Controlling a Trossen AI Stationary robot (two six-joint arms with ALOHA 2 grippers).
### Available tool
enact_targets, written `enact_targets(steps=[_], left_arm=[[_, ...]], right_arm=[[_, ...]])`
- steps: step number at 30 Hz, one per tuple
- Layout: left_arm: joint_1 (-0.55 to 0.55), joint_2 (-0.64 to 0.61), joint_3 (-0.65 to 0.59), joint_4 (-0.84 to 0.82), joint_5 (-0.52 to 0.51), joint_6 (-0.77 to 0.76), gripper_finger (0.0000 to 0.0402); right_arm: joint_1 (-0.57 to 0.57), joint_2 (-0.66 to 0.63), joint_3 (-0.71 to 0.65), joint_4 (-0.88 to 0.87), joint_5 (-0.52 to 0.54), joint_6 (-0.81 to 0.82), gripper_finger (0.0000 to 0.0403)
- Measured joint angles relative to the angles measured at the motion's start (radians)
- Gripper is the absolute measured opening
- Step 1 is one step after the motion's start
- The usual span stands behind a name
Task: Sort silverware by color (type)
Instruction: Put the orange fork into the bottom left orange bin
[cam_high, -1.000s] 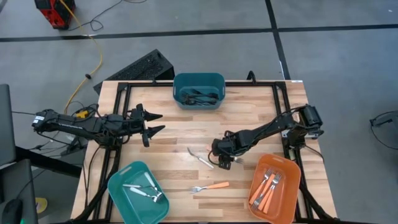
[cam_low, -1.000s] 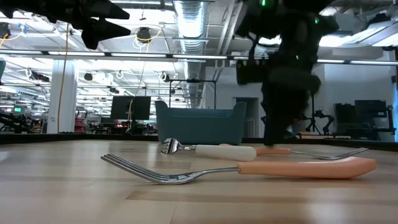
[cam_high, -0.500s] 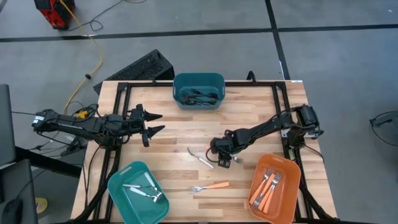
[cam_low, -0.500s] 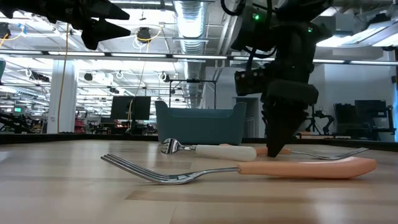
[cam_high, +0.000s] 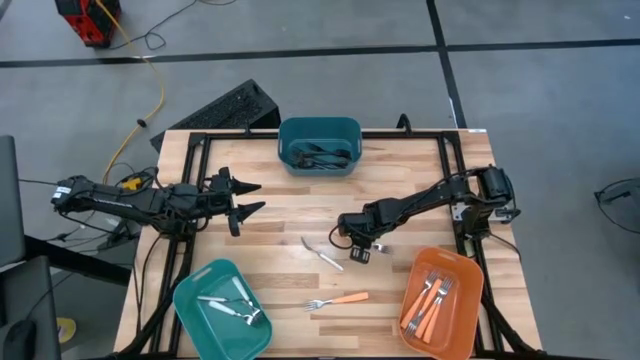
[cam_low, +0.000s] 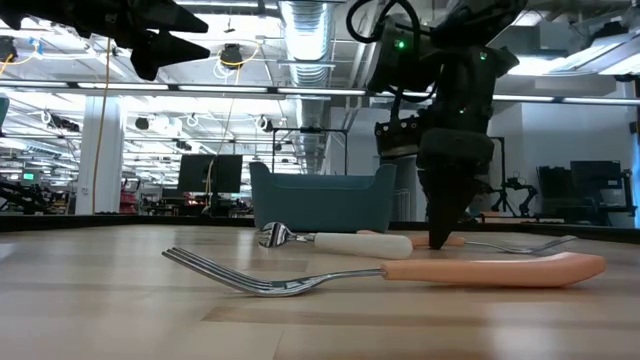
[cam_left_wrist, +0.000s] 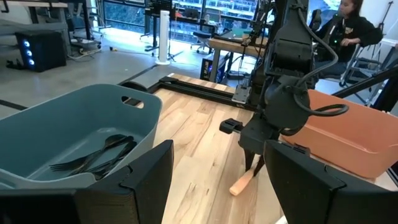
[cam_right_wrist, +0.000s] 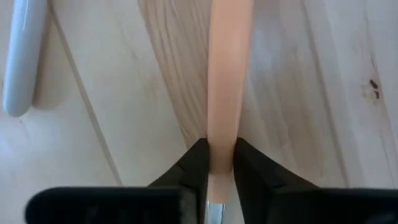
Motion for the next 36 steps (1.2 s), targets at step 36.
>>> enact_targets(steps=[36], left_arm=[[0.0,0.0,0.001,-0.009,0.002,-0.007,0.0235]], right_arm=[[0.12,0.005,0.397,-0.484,0.143,-0.475,0.0073]])
